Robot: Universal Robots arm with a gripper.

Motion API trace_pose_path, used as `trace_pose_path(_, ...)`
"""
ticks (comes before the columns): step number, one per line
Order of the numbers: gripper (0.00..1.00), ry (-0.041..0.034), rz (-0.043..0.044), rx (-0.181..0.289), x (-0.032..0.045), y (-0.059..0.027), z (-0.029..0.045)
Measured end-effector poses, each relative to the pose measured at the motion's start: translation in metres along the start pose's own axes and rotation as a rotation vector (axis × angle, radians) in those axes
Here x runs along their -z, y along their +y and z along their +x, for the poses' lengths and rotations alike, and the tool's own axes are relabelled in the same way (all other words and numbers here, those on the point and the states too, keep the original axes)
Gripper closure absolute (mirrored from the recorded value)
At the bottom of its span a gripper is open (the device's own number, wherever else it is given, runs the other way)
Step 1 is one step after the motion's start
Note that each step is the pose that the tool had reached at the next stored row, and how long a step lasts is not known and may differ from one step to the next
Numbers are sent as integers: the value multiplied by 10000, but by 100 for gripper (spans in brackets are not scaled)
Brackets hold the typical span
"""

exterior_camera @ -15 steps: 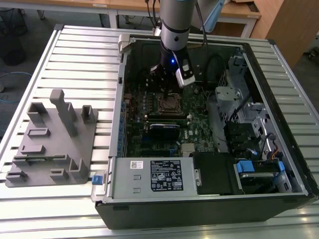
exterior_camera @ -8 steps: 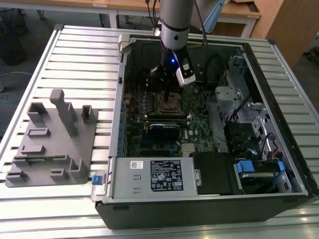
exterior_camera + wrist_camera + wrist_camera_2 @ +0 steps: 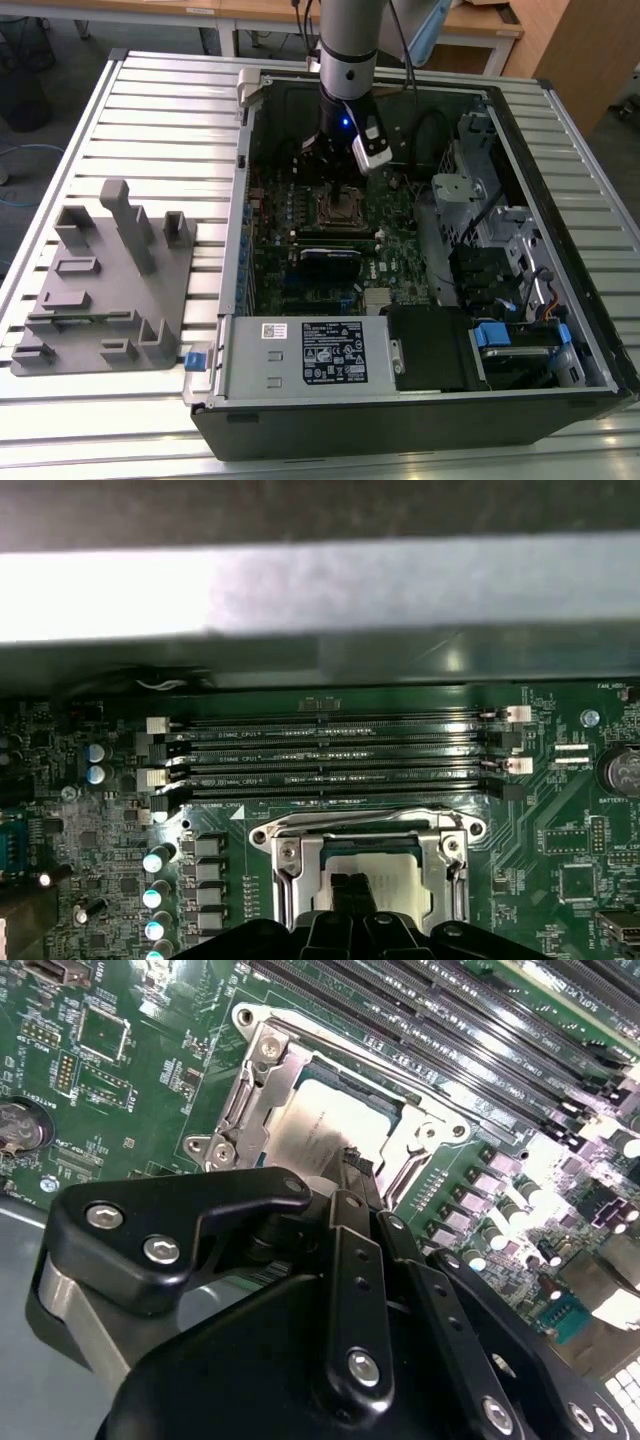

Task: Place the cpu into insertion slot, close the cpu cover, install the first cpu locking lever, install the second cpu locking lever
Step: 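Install the first cpu locking lever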

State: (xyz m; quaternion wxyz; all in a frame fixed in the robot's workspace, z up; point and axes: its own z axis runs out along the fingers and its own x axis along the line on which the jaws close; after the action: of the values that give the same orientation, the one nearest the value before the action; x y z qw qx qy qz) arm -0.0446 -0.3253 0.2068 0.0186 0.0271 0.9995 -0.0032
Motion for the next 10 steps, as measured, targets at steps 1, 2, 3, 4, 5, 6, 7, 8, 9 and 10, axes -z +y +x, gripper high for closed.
trace_pose_path(1, 89, -25, -2, 21, 0, 0, 6)
trace_pose_path(2, 89, -44, -3, 42, 0, 0, 13)
trace_pose_path(3, 89, -55, -5, 57, 0, 0, 18)
trace_pose_path(4, 89, -56, -6, 63, -1, -1, 19)
trace_pose_path(5, 89, -57, -6, 65, -1, -1, 19)
trace_pose_path(6, 89, -57, -6, 65, -1, -1, 19)
trace_pose_path(7, 89, -57, -6, 65, -1, -1, 19)
trace_pose_path(8, 89, -57, -5, 65, 2, -1, 19)
trace_pose_path(9, 89, -56, -3, 65, 9, -2, 19)
trace_pose_path(10, 89, -56, -9, 65, 19, -2, 19)
